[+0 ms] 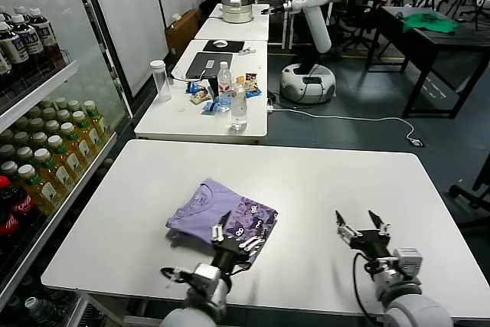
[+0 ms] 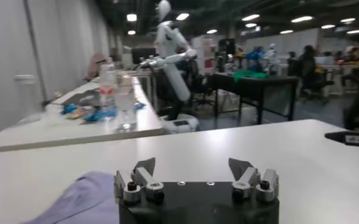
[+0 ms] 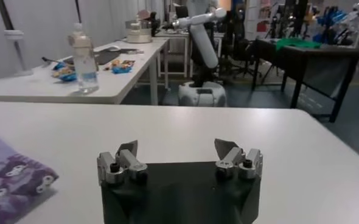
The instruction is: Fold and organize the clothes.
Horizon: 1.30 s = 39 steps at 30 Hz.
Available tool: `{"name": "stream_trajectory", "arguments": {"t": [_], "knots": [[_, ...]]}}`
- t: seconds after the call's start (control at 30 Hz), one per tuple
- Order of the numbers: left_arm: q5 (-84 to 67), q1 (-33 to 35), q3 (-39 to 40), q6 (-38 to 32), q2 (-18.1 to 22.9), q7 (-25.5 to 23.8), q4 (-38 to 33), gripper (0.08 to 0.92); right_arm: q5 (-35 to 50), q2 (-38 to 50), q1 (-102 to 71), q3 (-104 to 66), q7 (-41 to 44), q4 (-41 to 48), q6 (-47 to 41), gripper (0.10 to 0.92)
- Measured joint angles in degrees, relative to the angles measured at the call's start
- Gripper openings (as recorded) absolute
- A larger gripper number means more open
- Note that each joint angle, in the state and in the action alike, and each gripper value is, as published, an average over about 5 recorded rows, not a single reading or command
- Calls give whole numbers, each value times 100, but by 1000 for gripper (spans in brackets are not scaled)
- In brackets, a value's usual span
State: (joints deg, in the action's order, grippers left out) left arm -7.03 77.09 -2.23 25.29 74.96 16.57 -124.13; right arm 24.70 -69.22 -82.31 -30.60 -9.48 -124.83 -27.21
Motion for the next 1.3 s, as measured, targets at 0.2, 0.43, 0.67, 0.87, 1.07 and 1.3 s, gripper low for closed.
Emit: {"name": "stream_trajectory", "arguments": {"t": [0.2,0.43,0.67,0.87,1.07,1.3], "knots": [[-3,526,-615,-170,-72,151,-245,822,-65,-299,303,760,-208,248,35,823],[-3,918,-1073,-311,-66,274,-425,823,-102,-758,732,1568,-496,758,36,823],[-3,1139,-1296,-395,-43,348,-494,823,78,-1090,1130,2009,-757,1291,20,714],[-4,1240,-1380,-427,-6,386,-521,823,317,-1205,1369,2162,-892,1606,-4,542],[-20,1318,-1456,-453,7,417,-540,823,490,-1222,1564,2212,-963,1832,-12,369],[-43,1403,-1504,-473,8,433,-587,823,510,-1141,1789,2176,-951,2035,-61,167]]}}
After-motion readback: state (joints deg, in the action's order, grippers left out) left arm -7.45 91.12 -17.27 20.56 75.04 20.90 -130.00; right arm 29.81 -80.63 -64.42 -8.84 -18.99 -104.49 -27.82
